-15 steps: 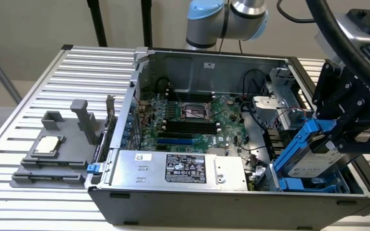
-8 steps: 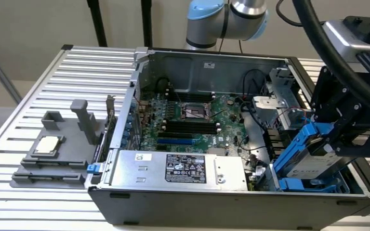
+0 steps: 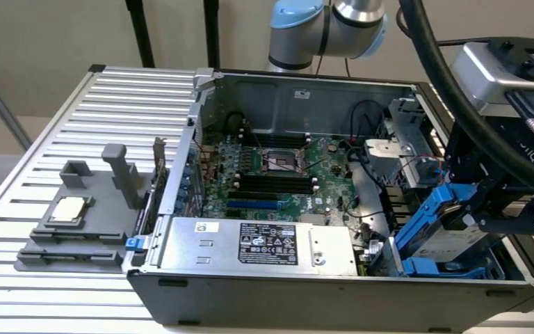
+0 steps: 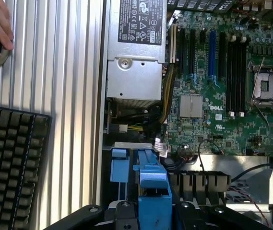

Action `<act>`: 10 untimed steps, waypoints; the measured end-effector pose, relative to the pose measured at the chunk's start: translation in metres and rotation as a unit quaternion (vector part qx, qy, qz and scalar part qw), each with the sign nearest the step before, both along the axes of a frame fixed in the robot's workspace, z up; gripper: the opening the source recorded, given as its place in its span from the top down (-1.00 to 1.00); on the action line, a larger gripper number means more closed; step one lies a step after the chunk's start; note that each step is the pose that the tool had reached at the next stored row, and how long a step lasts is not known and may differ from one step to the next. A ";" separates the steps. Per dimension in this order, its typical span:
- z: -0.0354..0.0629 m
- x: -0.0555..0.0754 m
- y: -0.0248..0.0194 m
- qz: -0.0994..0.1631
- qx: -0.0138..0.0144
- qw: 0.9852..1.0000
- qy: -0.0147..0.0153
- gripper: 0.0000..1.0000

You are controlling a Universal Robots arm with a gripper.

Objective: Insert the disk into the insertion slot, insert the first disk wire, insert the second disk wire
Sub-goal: 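Insert the disk into the insertion slot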

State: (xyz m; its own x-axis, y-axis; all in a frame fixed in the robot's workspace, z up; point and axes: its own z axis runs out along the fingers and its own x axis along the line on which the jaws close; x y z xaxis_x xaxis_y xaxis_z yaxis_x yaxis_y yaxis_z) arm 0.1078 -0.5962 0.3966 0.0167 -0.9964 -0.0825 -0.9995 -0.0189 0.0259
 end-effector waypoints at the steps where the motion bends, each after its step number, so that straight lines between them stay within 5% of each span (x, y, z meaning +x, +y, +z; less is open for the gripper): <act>1: -0.0011 0.000 -0.0001 0.000 0.000 1.000 0.000 0.35; 10: -0.0114 0.000 -0.0009 0.000 0.000 1.000 0.000 0.35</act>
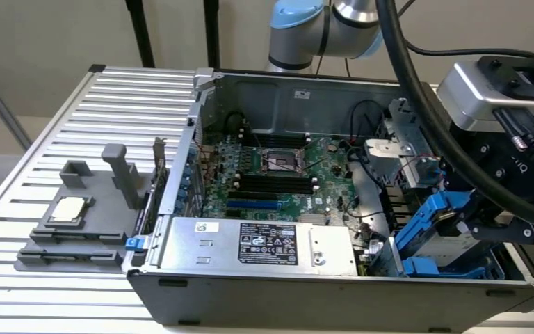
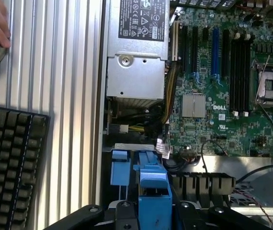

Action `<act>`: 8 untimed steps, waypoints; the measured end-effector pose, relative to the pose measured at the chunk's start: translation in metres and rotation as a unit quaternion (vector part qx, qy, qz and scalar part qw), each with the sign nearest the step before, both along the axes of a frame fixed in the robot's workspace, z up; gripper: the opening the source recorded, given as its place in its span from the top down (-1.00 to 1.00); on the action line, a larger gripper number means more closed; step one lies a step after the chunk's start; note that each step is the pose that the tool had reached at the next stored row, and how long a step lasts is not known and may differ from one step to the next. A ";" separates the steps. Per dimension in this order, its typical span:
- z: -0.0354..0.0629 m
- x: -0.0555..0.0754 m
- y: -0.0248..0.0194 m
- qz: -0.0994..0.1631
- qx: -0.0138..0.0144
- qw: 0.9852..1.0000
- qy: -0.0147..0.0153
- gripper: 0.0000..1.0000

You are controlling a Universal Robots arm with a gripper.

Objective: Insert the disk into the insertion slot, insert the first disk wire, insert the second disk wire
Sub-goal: 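Insert the disk into the insertion slot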

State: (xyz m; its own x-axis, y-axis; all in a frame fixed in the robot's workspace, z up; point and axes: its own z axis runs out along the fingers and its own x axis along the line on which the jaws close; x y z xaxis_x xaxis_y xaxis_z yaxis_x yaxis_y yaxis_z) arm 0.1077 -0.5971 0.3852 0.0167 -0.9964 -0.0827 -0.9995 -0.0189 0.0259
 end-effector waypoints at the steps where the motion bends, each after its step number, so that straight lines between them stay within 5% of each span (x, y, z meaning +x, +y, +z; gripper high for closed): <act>1: -0.0010 0.000 0.0000 0.000 0.000 1.000 0.000 0.35; 8: -0.0039 0.000 -0.0002 0.000 0.000 1.000 0.000 0.19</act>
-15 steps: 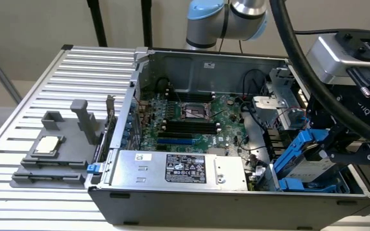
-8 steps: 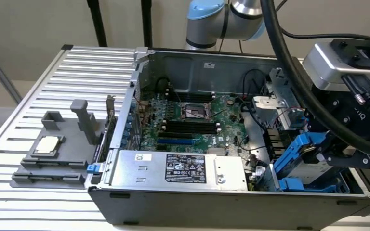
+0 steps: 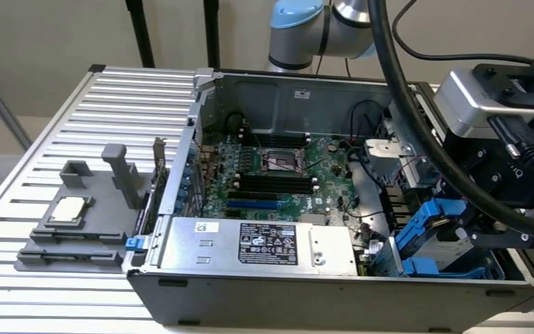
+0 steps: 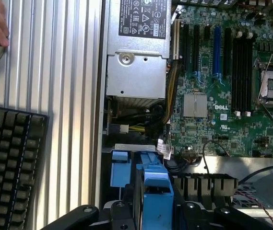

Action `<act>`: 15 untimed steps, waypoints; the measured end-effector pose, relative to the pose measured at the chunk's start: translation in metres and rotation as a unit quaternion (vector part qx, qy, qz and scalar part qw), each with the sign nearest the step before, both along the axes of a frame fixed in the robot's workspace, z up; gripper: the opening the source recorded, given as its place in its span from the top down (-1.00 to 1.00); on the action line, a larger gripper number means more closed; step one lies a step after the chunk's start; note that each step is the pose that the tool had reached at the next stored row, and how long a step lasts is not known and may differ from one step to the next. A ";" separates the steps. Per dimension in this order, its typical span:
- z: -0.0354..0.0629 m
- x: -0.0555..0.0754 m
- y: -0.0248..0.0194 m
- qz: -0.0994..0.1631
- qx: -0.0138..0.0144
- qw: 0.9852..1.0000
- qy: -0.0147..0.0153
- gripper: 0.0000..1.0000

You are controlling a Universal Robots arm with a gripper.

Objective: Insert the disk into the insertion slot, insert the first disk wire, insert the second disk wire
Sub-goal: 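Insert the disk into the insertion slot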

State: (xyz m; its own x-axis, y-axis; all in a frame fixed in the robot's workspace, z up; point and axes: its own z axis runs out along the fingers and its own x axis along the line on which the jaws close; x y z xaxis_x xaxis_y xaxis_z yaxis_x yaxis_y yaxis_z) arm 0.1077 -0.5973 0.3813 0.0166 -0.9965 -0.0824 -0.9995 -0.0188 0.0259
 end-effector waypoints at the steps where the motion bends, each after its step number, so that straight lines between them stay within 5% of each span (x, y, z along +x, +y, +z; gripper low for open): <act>1: -0.0001 0.000 0.0000 0.000 0.000 1.000 0.000 0.19; 8: 0.0006 0.000 0.0000 0.000 0.000 1.000 0.000 0.19; 15: 0.0131 0.000 0.0000 0.000 0.000 1.000 0.000 0.19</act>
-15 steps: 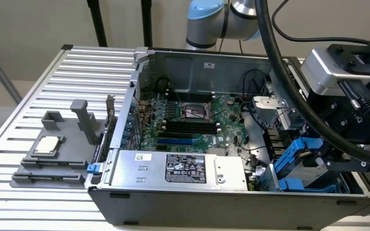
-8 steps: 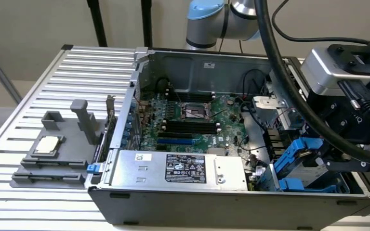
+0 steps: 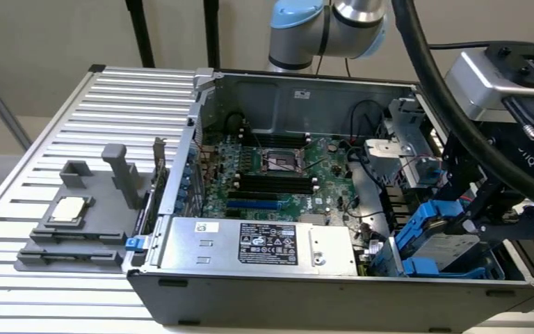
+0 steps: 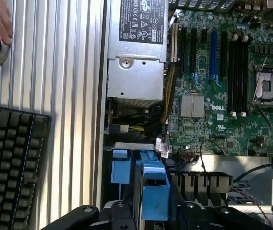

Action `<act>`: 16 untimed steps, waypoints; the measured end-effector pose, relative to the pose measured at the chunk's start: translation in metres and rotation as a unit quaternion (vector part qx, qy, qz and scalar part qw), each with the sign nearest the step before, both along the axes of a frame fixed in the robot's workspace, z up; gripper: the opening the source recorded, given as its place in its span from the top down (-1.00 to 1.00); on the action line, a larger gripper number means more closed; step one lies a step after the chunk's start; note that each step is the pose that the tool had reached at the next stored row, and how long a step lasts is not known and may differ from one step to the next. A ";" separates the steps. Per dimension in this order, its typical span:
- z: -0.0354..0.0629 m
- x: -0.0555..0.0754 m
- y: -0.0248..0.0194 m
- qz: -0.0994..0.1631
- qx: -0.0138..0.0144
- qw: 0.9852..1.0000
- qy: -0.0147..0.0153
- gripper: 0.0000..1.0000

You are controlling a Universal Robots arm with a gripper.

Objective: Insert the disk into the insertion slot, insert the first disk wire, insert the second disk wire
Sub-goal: 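Insert the disk into the insertion slot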

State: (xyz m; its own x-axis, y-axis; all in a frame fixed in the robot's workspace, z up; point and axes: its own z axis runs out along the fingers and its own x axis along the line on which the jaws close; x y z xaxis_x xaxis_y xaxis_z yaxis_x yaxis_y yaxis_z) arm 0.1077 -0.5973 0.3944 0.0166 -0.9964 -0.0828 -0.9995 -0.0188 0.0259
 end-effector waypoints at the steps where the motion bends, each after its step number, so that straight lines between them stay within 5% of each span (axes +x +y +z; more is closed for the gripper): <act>1: 0.0000 0.000 0.0000 0.000 0.000 1.000 0.000 0.19; 4: 0.0007 0.000 0.0000 0.000 0.000 1.000 0.000 0.19; 9: 0.0175 0.000 0.0000 0.000 0.000 1.000 0.000 0.19; 16: 0.0184 0.001 0.0001 0.000 0.000 1.000 0.000 0.19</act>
